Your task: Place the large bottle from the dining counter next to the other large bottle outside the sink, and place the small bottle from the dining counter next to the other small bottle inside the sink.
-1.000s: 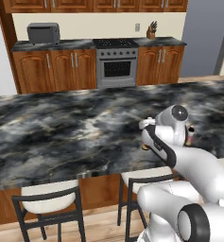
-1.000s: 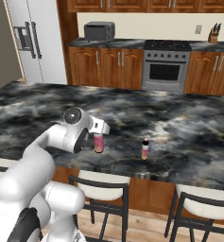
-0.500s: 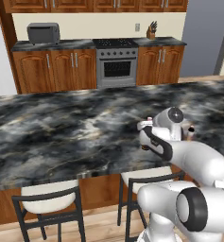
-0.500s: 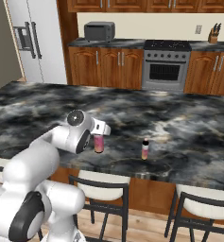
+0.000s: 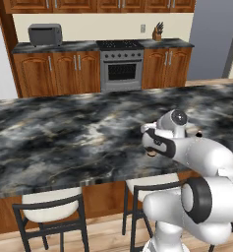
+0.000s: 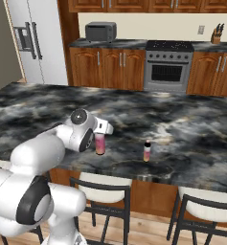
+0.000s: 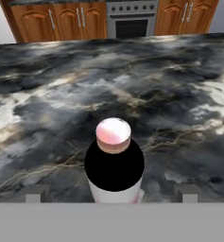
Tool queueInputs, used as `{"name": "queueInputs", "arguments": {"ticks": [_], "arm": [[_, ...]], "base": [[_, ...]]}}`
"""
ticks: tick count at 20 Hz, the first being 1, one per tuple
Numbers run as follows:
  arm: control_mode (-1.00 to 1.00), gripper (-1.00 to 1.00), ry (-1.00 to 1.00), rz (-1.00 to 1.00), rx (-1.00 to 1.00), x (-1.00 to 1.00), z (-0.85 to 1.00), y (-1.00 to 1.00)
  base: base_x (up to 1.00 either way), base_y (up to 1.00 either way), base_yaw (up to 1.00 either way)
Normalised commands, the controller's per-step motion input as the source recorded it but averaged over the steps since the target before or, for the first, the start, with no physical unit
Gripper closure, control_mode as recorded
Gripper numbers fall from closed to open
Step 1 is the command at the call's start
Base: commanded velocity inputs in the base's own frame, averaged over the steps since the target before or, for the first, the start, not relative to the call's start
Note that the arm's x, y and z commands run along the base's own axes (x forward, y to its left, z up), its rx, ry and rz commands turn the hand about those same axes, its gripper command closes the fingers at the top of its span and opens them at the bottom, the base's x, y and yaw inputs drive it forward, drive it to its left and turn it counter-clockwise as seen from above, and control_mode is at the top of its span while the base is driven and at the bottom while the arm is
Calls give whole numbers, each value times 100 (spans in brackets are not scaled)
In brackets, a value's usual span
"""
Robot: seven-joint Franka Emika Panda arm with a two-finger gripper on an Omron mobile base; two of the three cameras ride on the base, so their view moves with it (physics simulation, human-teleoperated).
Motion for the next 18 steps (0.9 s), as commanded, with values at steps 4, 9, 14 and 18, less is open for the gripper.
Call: {"name": "queueInputs", "arguments": {"ticks": [4, 9, 14, 18], "arm": [[-100, -100, 0, 0, 0, 14, -4, 0], [-100, -100, 0, 0, 0, 10, -6, 0], [-100, -100, 0, 0, 0, 12, -9, 0], [-100, -100, 0, 0, 0, 7, -18, 0]], "base": [[0, 0, 0], [0, 0, 0], [0, 0, 0], [0, 0, 0]]}}
